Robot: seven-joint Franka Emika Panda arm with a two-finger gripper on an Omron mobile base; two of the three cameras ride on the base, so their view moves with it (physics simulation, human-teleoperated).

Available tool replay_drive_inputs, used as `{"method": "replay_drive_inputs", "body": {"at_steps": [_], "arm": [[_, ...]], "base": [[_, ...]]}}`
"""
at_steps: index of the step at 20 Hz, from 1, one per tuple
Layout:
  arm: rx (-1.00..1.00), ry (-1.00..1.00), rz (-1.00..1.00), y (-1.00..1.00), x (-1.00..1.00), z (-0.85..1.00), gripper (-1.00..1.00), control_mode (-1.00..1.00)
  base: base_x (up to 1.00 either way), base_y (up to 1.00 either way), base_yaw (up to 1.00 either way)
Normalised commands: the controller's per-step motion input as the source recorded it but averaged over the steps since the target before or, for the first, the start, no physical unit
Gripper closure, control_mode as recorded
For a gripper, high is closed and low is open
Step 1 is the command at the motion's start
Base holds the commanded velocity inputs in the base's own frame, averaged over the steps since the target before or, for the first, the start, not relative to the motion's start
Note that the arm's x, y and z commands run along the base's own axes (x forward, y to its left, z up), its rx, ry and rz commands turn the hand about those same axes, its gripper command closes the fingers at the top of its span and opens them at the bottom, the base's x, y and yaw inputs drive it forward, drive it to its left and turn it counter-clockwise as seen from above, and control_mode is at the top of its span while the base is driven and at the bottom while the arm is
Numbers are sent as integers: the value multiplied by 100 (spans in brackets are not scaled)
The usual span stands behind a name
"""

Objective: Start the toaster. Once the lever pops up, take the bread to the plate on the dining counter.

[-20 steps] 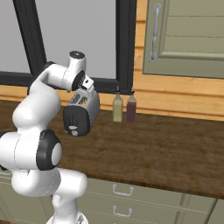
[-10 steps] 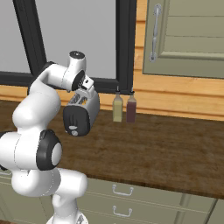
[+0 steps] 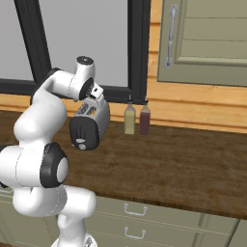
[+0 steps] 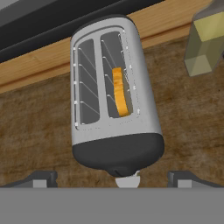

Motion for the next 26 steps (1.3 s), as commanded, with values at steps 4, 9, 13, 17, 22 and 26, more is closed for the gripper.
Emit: {"method": "replay_drive_inputs", "body": {"at_steps": [4,9,13,17,22,26], "arm": [[0,0,0,0,0,0,-100,-100],[0,0,0,0,0,0,-100,-100],[0,0,0,0,0,0,-100,-100],[0,0,0,0,0,0,-100,-100],[0,0,0,0,0,0,-100,-100],[0,0,0,0,0,0,-100,-100]], "base": [[0,0,0],[0,0,0],[0,0,0],[0,0,0],[0,0,0],[0,0,0]]}}
